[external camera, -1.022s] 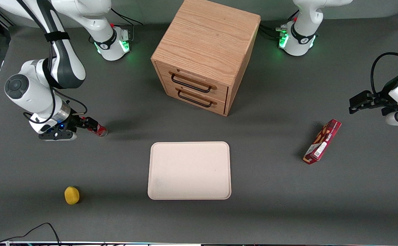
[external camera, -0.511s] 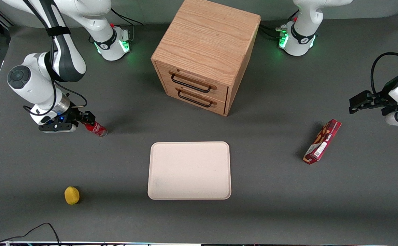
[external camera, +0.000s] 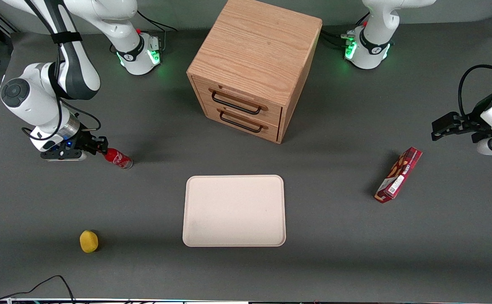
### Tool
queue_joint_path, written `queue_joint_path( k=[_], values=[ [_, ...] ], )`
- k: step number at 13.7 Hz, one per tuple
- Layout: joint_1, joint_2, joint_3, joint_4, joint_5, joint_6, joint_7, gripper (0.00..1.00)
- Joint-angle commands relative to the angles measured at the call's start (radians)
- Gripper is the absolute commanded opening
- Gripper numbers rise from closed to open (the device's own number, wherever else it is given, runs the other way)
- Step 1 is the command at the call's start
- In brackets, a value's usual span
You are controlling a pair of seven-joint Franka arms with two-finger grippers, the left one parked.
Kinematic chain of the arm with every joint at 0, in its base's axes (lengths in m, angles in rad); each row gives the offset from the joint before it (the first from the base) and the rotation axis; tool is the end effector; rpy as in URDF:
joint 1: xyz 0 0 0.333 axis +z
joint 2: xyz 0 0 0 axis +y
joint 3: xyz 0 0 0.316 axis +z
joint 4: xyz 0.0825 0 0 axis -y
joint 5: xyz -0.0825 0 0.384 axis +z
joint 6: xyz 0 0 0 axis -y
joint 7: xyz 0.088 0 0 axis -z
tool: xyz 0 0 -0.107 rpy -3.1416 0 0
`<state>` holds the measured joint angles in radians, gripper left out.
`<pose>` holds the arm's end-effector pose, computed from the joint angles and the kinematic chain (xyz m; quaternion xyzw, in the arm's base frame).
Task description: Place coke bottle on tray
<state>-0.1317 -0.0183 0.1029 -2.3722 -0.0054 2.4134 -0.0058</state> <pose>0.5011 -0.0145 0.3364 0.9995 -0.0095 0.0296 0.0033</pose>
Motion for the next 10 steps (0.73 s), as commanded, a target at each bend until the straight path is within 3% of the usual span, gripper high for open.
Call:
queue_joint_path(
  k=[1,6,10],
  values=[
    [-0.005,-0.026,0.014,-0.021,0.024,0.01,-0.023,0.0],
    [-0.002,0.004,0.118,0.121,0.047,-0.075,0.084,0.0],
    [0.02,0.242,0.216,0.572,0.033,-0.345,0.278,0.0]
  ],
)
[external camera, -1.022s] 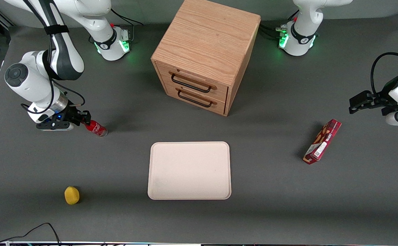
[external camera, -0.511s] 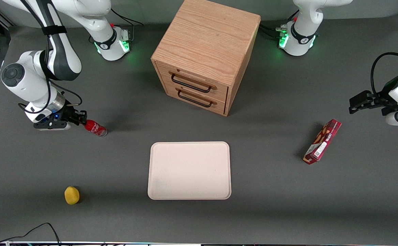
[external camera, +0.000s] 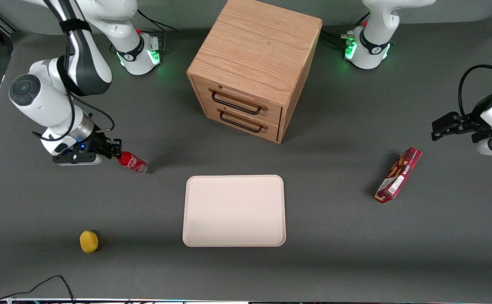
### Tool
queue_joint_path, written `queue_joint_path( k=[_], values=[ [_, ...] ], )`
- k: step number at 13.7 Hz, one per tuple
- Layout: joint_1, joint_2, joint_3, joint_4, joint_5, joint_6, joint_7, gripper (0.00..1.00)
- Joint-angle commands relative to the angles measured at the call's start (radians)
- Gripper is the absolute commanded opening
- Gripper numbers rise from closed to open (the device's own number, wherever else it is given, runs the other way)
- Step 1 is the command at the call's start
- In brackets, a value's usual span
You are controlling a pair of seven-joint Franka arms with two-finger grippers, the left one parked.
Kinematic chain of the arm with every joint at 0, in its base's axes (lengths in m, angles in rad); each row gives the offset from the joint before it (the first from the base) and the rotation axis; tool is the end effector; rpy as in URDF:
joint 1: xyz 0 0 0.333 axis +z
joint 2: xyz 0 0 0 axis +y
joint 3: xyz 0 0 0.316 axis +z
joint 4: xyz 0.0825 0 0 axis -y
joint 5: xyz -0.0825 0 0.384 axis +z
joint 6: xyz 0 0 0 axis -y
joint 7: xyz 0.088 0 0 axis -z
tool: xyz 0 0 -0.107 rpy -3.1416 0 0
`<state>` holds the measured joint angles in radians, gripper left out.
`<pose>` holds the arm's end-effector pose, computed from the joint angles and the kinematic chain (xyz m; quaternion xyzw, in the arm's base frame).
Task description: Place coke bottle on tray
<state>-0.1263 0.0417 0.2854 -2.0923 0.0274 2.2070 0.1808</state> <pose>0.5527 0.0886 0.4107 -0.9990 0.0189 -0.0338 0.0232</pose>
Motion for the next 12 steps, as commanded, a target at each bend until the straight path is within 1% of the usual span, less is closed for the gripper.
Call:
queue_joint_path(
  k=[1,2,4,5,6,7,9,10,11,12],
  values=[
    [0.052,0.261,0.032,0.419,-0.007,-0.183,0.136,0.0],
    [0.094,0.344,0.025,0.543,-0.032,-0.226,0.163,0.0],
    [0.178,0.507,0.021,0.76,-0.131,-0.277,0.25,0.0],
    [0.236,0.588,0.017,0.863,-0.191,-0.309,0.31,0.0],
    [0.294,0.669,-0.006,0.979,-0.24,-0.346,0.357,0.0],
    [0.362,0.74,-0.046,1.085,-0.248,-0.372,0.377,0.0],
    [0.488,0.812,-0.164,1.184,-0.245,-0.386,0.381,0.0],
    [0.516,0.82,-0.196,1.192,-0.241,-0.383,0.387,0.0],
    [0.516,0.822,-0.203,1.192,-0.227,-0.374,0.387,0.0],
    [0.516,0.828,-0.207,1.196,-0.227,-0.363,0.387,0.0]
  ],
)
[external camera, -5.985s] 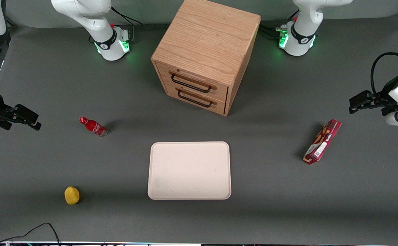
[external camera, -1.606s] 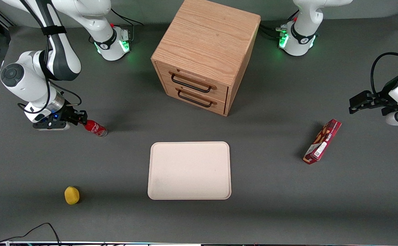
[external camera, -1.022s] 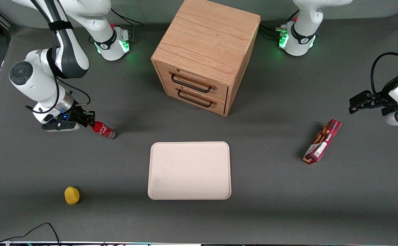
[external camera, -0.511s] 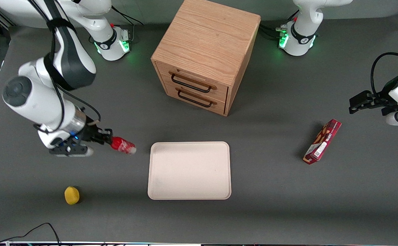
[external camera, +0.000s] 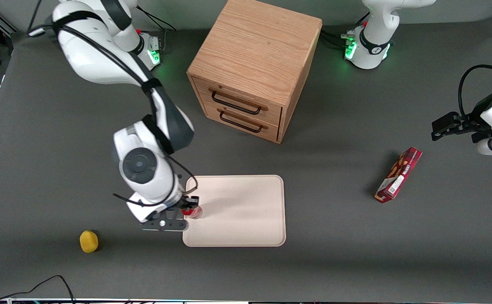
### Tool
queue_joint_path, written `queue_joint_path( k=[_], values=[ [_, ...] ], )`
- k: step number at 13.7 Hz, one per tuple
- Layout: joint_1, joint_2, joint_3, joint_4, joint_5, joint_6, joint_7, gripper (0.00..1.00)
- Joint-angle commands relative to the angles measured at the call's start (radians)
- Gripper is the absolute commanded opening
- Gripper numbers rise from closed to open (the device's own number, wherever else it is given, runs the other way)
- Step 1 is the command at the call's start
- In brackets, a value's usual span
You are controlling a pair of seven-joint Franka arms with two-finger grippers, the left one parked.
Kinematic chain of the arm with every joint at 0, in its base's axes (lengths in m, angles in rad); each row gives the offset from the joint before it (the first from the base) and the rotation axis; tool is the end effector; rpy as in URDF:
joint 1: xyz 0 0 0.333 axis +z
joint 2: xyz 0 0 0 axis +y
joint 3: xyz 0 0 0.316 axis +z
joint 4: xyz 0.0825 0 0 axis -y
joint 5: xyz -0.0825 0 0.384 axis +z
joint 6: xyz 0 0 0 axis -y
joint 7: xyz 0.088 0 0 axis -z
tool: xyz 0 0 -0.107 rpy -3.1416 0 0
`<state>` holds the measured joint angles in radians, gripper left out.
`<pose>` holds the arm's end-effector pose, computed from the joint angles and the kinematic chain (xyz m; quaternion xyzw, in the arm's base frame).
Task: Place coke bottle on tray
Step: 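Carry the bottle over the cream tray and lower it onto the tray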
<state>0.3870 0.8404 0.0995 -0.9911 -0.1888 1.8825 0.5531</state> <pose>0.7050 0.3255 0.3628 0.9979 -0.0242 0.0500 0.0336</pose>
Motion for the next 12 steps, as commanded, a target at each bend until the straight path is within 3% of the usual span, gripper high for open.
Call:
queue_joint_path(
  k=[1,12],
  values=[
    [0.01,0.035,-0.027,0.1,-0.011,-0.025,0.016,0.0],
    [0.013,0.095,-0.038,0.089,0.019,0.082,0.03,0.0]
  ],
)
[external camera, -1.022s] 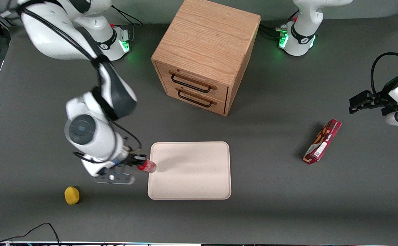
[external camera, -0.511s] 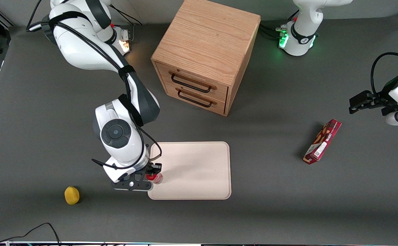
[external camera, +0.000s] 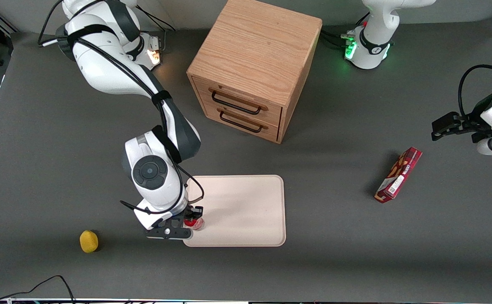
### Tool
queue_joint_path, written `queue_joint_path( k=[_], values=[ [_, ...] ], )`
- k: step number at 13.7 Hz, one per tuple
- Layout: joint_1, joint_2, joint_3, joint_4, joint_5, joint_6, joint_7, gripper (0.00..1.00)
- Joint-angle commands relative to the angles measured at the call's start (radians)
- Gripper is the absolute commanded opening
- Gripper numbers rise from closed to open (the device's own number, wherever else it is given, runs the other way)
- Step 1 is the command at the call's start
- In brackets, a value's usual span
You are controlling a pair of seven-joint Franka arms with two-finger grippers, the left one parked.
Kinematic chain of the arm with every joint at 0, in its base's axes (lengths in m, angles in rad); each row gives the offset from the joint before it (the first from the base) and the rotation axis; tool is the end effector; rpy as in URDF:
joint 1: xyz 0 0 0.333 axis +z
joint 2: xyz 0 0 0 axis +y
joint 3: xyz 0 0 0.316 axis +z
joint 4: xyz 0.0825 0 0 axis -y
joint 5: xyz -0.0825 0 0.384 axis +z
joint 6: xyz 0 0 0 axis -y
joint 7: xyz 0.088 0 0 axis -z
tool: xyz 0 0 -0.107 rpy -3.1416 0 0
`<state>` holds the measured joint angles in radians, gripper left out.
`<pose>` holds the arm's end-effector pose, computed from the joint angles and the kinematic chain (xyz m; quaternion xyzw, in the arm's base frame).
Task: Place coke bottle on tray
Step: 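Carry the bottle over the cream tray and lower it onto the tray, then open the right gripper and pull it back from the tray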
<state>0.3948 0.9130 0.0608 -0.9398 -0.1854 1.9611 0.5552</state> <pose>0.7241 0.3203 0.3376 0.9959 -0.0322 0.0786 0.0298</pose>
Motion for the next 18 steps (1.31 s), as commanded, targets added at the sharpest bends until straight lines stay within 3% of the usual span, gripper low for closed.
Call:
queue_joint_path(
  k=[1,2,10,12,14,18],
  values=[
    [0.006,0.024,0.001,0.038,0.015,0.005,0.028,0.66],
    [0.004,0.024,0.001,0.038,0.015,0.005,0.026,1.0],
    [-0.045,-0.176,0.01,0.036,0.021,-0.223,-0.043,1.0],
    [-0.083,-0.262,0.011,-0.047,0.026,-0.258,-0.047,1.0],
    [-0.172,-0.386,0.054,-0.207,0.049,-0.21,-0.098,1.0],
    [-0.506,-0.581,0.244,-0.459,0.067,-0.143,-0.233,1.0]
  ],
)
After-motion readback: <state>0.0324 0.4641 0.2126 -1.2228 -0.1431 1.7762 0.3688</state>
